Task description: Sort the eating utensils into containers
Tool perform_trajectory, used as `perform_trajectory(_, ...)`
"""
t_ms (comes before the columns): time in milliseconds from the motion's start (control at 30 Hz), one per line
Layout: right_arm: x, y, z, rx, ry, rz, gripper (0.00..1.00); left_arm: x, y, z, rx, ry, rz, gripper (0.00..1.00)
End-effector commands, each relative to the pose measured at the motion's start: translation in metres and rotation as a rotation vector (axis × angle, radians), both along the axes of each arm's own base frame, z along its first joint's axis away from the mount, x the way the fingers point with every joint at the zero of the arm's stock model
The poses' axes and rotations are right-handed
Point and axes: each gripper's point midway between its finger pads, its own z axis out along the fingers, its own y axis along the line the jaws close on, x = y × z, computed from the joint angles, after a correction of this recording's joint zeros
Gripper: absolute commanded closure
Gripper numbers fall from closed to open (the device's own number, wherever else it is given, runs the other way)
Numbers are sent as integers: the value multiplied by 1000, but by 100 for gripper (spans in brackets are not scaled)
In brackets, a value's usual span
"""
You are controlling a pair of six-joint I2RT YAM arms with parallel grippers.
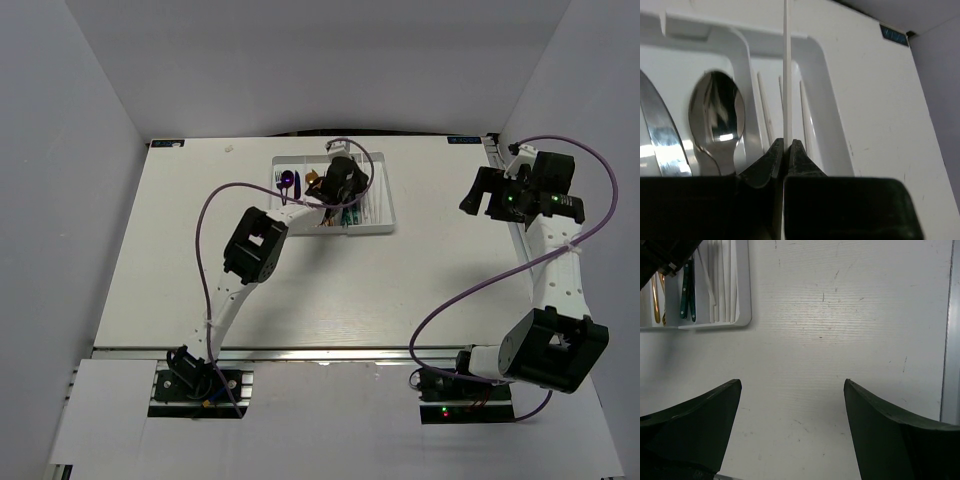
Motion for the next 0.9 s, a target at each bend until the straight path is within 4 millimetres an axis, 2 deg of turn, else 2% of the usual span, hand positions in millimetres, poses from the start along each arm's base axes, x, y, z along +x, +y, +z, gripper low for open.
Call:
perform_trajectory(0, 2, 0, -2, 11, -2, 10, 10, -18, -11, 43, -61, -13, -47, 100)
perform_trajectory(200, 2, 2, -7, 32, 14, 13, 11, -29, -14, 31, -77, 44, -72, 100)
perform_trajectory(433, 2, 1, -8, 34, 17, 13, 11, -39, -22, 28, -93, 77, -100, 98)
perform_trajectory(533, 1, 1, -7, 32, 12, 10, 10, -40, -23, 29, -96, 81, -103, 84)
perform_trajectory(567, 1, 1, -6, 33, 9, 11, 11, -40, -23, 30, -92, 75, -105, 73)
perform_trajectory(633, 1, 1, -7, 35, 9, 9, 11, -38, -22, 36, -85, 53, -107, 66)
perform_trajectory(667, 1, 1, -5, 36, 5, 8, 11, -37, -22, 44, -77, 27, -109, 59)
perform_trajectory(733, 1, 3, -5, 44, 3, 14, 11, -34, -21, 59, -71, -25, -116, 53)
perform_trajectory(767, 0, 4, -5, 51, 5, 16, 11, -33, -22, 75, -67, -61, -124, 49)
perform_trajectory(867, 0, 6, -4, 62, 4, 23, 11, -26, -17, 107, -40, -146, -117, 47)
